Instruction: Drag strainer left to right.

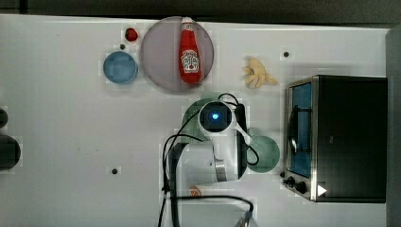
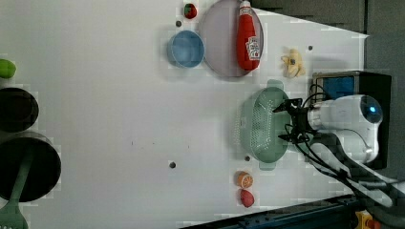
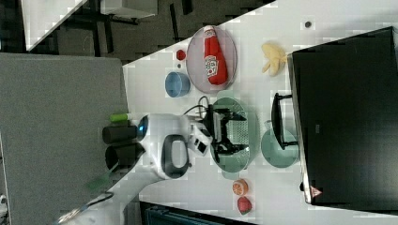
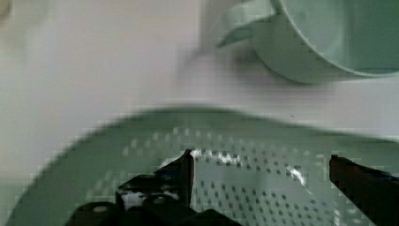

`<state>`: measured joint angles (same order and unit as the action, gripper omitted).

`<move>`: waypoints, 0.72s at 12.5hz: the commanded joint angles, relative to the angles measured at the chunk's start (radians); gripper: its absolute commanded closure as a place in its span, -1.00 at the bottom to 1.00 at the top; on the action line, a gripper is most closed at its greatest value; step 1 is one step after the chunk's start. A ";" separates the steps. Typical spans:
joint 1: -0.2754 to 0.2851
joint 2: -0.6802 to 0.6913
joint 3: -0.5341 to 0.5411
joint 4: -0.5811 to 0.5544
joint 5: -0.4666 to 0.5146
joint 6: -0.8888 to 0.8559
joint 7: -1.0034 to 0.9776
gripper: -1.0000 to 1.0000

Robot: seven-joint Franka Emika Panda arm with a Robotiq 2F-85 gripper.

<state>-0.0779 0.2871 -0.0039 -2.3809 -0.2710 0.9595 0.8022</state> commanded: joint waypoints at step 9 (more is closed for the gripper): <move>0.012 -0.700 0.031 0.194 0.274 -0.763 -0.755 -1.00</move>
<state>-0.0577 -0.4290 0.0403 -2.2090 -0.0059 0.2255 0.1833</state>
